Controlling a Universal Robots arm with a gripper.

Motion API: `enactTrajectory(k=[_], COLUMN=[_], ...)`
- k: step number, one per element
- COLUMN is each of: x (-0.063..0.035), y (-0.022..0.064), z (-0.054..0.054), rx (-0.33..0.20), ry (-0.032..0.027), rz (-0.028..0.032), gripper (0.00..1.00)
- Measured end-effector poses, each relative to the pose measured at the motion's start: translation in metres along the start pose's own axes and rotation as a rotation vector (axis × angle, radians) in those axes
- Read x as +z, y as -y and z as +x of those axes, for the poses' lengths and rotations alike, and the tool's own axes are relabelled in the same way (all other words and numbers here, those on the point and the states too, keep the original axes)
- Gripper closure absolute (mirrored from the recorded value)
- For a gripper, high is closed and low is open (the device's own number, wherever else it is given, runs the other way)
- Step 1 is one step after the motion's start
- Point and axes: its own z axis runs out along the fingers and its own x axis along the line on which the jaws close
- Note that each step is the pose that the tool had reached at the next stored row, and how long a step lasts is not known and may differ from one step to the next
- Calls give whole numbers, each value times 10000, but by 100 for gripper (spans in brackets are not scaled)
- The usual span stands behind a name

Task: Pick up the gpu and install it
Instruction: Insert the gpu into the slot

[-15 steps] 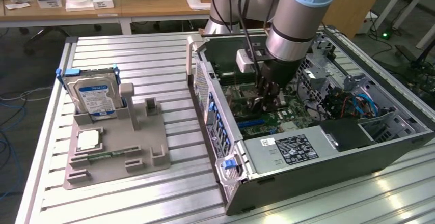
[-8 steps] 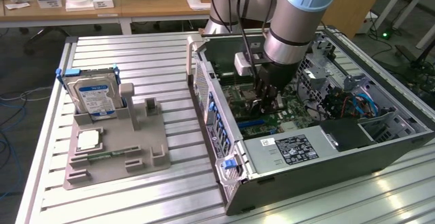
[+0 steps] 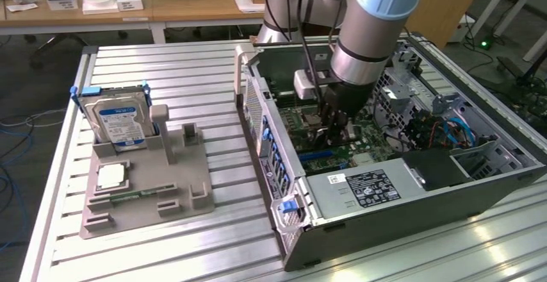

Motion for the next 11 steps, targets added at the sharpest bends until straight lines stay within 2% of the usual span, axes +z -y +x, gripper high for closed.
enactTrajectory(k=[11], x=[49], y=[-24], z=[18], rx=[-2], ry=[0], rz=[0], gripper=[72])
